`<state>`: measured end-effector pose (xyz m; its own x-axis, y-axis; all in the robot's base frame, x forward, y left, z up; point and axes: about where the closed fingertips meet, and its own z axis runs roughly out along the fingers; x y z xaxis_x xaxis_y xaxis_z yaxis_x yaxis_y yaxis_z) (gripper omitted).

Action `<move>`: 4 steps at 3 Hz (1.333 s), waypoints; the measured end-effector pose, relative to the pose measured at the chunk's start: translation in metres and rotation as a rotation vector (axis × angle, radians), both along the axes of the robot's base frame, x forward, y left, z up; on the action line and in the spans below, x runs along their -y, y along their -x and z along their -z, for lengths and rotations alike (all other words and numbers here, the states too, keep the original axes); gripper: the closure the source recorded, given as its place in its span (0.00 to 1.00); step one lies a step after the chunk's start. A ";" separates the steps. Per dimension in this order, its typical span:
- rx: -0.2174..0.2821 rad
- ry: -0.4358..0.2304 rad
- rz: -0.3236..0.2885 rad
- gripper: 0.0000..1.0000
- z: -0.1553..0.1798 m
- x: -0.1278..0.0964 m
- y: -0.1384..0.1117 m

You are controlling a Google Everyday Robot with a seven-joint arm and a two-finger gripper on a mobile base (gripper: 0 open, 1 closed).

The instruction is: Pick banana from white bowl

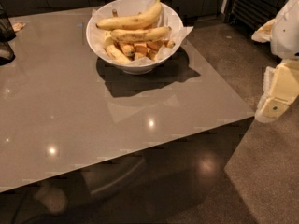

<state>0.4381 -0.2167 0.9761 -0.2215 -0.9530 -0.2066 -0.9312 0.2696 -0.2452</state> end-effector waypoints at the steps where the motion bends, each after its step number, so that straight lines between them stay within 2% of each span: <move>1: 0.000 0.000 0.000 0.00 0.000 0.000 0.000; 2: -0.012 -0.033 0.004 0.00 -0.004 -0.003 -0.017; 3: -0.049 -0.053 0.002 0.00 -0.001 -0.003 -0.054; 4: -0.079 -0.037 -0.014 0.00 0.007 -0.011 -0.094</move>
Offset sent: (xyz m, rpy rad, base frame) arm 0.0431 0.0060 0.0067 0.0870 0.0560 -0.0124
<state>0.5318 -0.2052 0.9695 -0.2257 -0.9482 -0.2236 -0.9510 0.2642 -0.1606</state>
